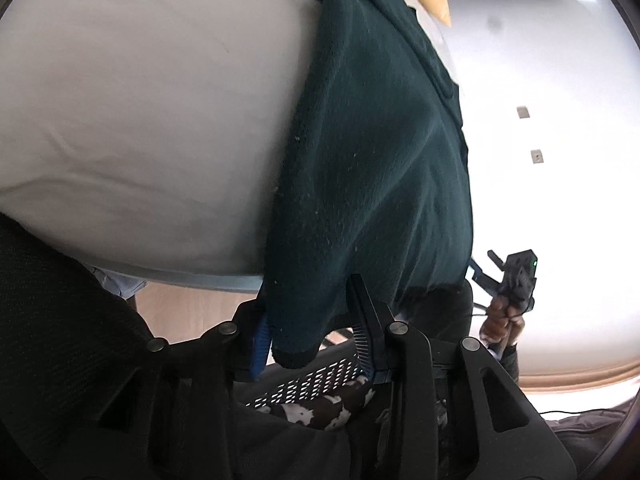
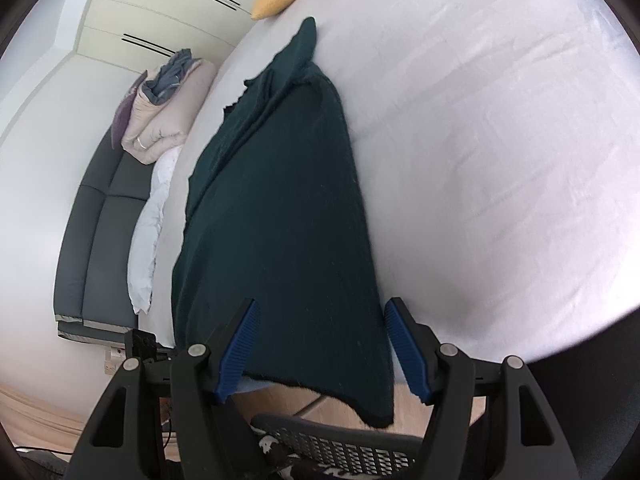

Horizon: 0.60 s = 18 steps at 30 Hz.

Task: Fold small clothes

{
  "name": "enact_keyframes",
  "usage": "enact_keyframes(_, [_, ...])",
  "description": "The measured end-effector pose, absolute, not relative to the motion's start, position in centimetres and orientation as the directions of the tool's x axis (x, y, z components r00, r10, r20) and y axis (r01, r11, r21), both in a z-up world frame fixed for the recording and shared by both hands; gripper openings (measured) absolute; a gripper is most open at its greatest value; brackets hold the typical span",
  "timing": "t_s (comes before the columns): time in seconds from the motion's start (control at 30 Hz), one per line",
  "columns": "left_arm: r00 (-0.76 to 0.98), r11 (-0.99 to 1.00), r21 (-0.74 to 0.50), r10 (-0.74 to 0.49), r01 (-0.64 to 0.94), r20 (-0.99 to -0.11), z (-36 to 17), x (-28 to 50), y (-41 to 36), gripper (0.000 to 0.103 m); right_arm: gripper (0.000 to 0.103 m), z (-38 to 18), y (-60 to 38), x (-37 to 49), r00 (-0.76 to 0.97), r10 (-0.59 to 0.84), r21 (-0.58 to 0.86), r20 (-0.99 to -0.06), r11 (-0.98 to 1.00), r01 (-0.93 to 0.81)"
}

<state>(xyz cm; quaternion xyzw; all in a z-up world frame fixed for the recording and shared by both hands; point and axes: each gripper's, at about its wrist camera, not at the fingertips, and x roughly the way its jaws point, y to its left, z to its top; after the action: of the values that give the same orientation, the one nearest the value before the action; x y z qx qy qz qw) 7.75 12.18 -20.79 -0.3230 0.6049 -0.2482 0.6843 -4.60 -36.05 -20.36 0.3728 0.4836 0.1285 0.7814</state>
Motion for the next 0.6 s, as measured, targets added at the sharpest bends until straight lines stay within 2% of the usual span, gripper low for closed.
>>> enact_keyframes(0.03, [0.157,0.664,-0.746,-0.732,-0.055,-0.663,-20.8,7.8,12.2,0.032,0.068,-20.3,-36.0,-4.7,0.492,0.558,0.701,-0.668,0.694,0.164])
enact_keyframes(0.2, [0.217,0.622,-0.778,-0.75,-0.09,-0.625,-20.5,7.8,12.7,0.012,0.068,-20.0,-36.5,-5.9,0.468,0.534,0.669,-0.705,0.719,0.187])
enact_keyframes(0.47, [0.246,0.631,-0.771,-0.736,-0.09,-0.631,-19.8,8.0,12.0,0.008,0.068,-21.9,-35.6,-5.3,0.376,0.539,0.639,-0.754,0.733,0.231])
enact_keyframes(0.6, [0.264,0.631,-0.772,-0.734,-0.079,-0.626,-19.0,7.9,12.1,0.008,0.061,-23.2,-35.4,-5.0,0.339,0.547,0.634,-0.765,0.732,0.249])
